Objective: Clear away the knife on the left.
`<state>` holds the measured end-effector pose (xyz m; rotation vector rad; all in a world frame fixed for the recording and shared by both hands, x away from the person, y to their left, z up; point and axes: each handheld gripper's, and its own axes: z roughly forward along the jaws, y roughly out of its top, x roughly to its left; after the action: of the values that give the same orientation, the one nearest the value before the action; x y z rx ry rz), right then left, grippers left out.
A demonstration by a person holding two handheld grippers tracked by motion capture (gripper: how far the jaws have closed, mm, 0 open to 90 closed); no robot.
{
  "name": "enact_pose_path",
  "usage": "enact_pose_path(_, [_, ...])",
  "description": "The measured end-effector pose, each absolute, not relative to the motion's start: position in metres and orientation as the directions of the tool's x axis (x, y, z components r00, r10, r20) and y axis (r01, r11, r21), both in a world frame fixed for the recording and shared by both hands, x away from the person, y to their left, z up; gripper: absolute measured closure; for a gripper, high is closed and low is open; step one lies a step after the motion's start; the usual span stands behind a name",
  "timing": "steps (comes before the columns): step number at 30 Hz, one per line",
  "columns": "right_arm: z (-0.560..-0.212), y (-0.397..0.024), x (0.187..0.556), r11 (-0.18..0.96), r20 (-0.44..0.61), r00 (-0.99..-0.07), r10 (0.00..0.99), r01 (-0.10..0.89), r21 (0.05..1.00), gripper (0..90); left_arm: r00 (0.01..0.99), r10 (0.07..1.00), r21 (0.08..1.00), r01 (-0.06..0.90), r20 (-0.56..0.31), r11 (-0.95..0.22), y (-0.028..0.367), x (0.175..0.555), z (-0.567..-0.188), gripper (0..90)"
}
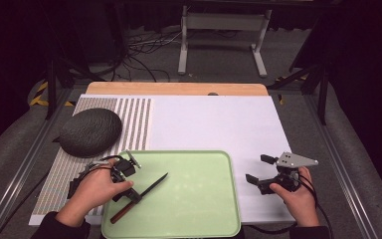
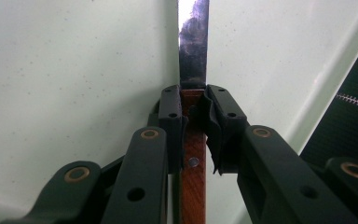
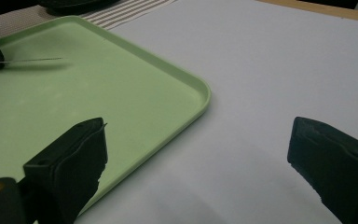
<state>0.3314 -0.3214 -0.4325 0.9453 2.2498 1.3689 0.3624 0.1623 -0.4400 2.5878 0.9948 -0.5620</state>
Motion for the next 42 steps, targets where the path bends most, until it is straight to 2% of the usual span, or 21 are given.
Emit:
enact_pose_path(4, [-0.433,-0.321,0.331,0.313,0.051,-0.721,0.691,0.362,0.878,5.5,0.682,0.564,0.14,0.686,-0.465,-0.714,0.162,0.362,-0.44,76.8])
enact_pose_path(6, [-0.432,-0.321,0.331,0.312,0.051,-0.721,0.691,0.362,0.878,5.5,0.682,0.558,0.144,0.685,-0.474,-0.715,0.161,0.361,-0.439,72.7])
enact_pose_path(8, [-0.432,-0.322,0.331,0.312,0.052,-0.719,0.693,0.364,0.878,5.5,0.689,0.554,0.151,0.68,-0.468,-0.717,0.16,0.36,-0.437,66.1])
enact_pose_path(10, [-0.432,-0.322,0.331,0.311,0.052,-0.718,0.694,0.364,0.878,5.6,0.707,0.552,0.17,0.67,-0.441,-0.723,0.159,0.358,-0.433,52.4])
enact_pose_path(13, [-0.432,-0.322,0.331,0.312,0.052,-0.719,0.693,0.363,0.878,5.6,0.723,0.55,0.196,0.663,-0.418,-0.723,0.158,0.356,-0.43,37.0])
enact_pose_path(14, [-0.432,-0.322,0.331,0.312,0.052,-0.72,0.692,0.364,0.878,5.5,0.748,0.531,0.217,0.639,-0.398,-0.738,0.158,0.355,-0.428,29.7])
enact_pose_path(15, [-0.432,-0.322,0.331,0.312,0.052,-0.72,0.692,0.364,0.878,5.5,0.776,0.508,0.245,0.611,-0.374,-0.753,0.157,0.353,-0.427,29.7])
enact_pose_path(18, [-0.433,-0.321,0.331,0.312,0.051,-0.72,0.692,0.362,0.878,5.5,0.859,0.421,0.331,0.504,-0.293,-0.798,0.153,0.348,-0.423,15.3])
enact_pose_path(21, [-0.433,-0.321,0.331,0.314,0.048,-0.72,0.692,0.36,0.879,5.5,0.89,0.378,0.354,0.45,-0.256,-0.82,0.151,0.345,-0.423,13.6])
enact_pose_path(23, [-0.432,-0.321,0.331,0.313,0.048,-0.72,0.692,0.36,0.879,5.6,0.933,0.301,0.402,0.356,-0.196,-0.843,0.149,0.343,-0.424,13.6])
enact_pose_path(26, [-0.432,-0.323,0.331,0.309,0.049,-0.72,0.692,0.357,0.882,5.5,0.961,0.232,0.434,0.275,-0.151,-0.858,0.147,0.341,-0.424,20.2])
enact_pose_path(28, [-0.432,-0.323,0.331,0.307,0.049,-0.719,0.693,0.356,0.883,5.5,0.978,0.167,0.467,0.207,-0.126,-0.86,0.147,0.339,-0.423,36.2])
enact_pose_path(33, [-0.432,-0.323,0.331,0.303,0.054,-0.72,0.692,0.358,0.883,5.4,0.988,0.093,0.459,0.139,-0.12,-0.878,0.145,0.337,-0.425,72.4])
enact_pose_path(38, [-0.431,-0.323,0.331,0.305,0.051,-0.72,0.692,0.356,0.883,5.5,0.996,0.043,0.414,0.074,-0.083,-0.907,0.139,0.336,-0.432,88.6])
enact_pose_path(42, [-0.431,-0.324,0.331,0.305,0.05,-0.718,0.694,0.356,0.883,5.5,0.997,0.013,0.373,0.042,-0.08,-0.927,0.135,0.335,-0.435,89.8])
